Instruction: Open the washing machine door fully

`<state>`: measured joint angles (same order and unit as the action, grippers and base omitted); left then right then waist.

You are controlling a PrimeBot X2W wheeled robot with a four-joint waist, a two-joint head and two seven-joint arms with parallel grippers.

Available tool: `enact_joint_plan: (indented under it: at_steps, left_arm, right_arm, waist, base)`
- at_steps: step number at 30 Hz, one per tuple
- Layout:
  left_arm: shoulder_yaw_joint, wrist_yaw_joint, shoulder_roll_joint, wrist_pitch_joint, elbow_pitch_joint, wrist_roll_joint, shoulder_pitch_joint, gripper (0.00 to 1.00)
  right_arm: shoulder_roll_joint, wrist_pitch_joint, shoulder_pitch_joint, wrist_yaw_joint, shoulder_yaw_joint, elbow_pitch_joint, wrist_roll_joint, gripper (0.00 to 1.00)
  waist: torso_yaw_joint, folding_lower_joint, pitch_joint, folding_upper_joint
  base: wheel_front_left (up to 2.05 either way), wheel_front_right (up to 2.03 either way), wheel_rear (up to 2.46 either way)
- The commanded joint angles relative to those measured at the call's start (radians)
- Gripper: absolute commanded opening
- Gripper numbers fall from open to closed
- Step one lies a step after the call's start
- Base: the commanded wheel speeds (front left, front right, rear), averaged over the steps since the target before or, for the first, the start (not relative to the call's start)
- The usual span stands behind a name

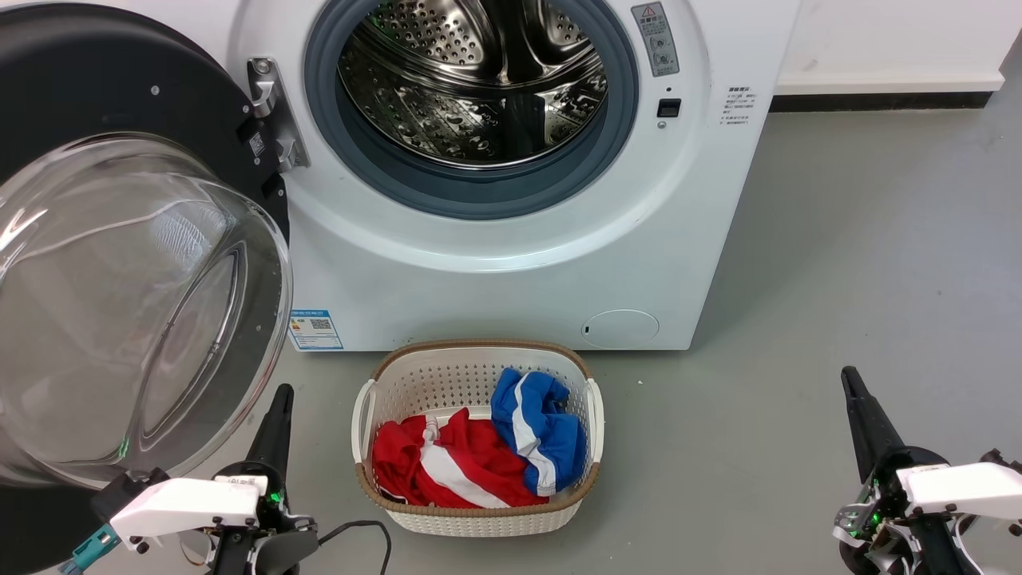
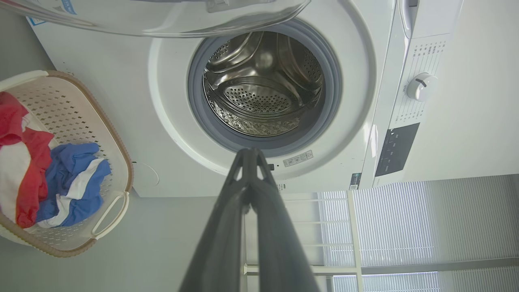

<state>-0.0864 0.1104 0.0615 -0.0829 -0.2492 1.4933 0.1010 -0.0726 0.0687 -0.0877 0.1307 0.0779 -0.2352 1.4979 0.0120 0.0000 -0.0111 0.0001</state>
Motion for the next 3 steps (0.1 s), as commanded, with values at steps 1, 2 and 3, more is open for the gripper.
enact_joint_plan:
  at_steps: [1, 2, 3]
  left_arm:
    - [-0.008, 0.006, 0.000, -0.005, 0.005, 0.017, 0.010, 0.00]
    - [-0.009, 0.007, -0.001, -0.007, 0.005, 0.023, 0.010, 0.00]
    - [-0.010, 0.008, -0.002, -0.010, 0.005, 0.030, 0.010, 0.00]
  right_arm:
    - [0.004, 0.004, -0.021, 0.000, 0.004, -0.003, 0.019, 0.00]
    - [0.004, 0.007, -0.021, 0.000, 0.004, -0.003, 0.026, 0.00]
    - [0.005, 0.009, -0.022, 0.000, 0.005, -0.004, 0.033, 0.00]
  waist:
    - [-0.001, 0.0000, 0.001, -0.0001]
    - [-0.001, 0.0000, 0.001, -0.0001]
    - [-0.002, 0.0000, 0.001, -0.0001]
  base:
    - [0.00, 0.00, 0.00]
    - [0.00, 0.00, 0.00]
    - [0.00, 0.00, 0.00]
